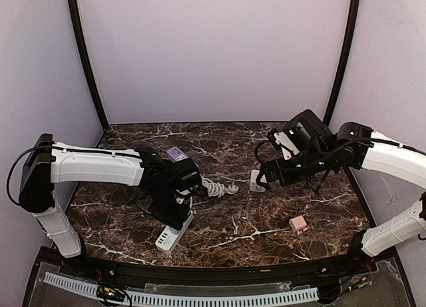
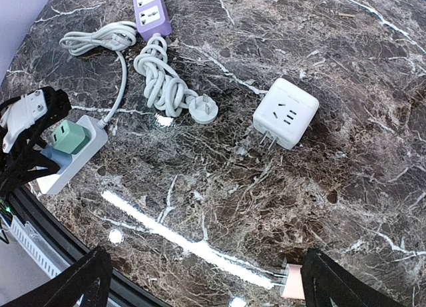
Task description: Insert the plug
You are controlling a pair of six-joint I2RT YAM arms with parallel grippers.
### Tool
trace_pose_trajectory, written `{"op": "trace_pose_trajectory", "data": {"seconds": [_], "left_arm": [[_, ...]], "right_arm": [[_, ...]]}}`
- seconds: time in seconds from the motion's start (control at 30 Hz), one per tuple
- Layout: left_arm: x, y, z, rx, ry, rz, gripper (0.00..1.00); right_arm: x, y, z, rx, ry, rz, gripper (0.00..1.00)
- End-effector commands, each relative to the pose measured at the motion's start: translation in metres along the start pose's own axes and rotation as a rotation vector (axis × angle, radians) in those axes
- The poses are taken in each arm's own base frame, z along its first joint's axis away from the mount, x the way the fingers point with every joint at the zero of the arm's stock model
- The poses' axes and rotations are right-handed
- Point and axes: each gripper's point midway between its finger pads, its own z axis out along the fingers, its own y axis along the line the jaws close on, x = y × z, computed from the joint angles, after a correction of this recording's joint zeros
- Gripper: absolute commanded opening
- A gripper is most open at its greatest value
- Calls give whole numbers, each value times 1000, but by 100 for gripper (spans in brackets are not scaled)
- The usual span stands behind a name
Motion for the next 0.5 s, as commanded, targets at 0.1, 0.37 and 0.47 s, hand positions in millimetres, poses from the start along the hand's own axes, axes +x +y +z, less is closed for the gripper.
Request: {"op": "trace_pose_trajectory", "data": {"seconds": [0.1,0.37,0.47], "left_arm": [[14,6,19,-45,75,-4,17],[6,-3,-12,-22,55,29,54],[4,-6,-24,-7,39,38,65]], "right_arm": [[0,-4,-2,7,-13,15,99],[-1,-5,-1,14,-15,11,99],[-1,-5,-1,15,-15,8,99]]}}
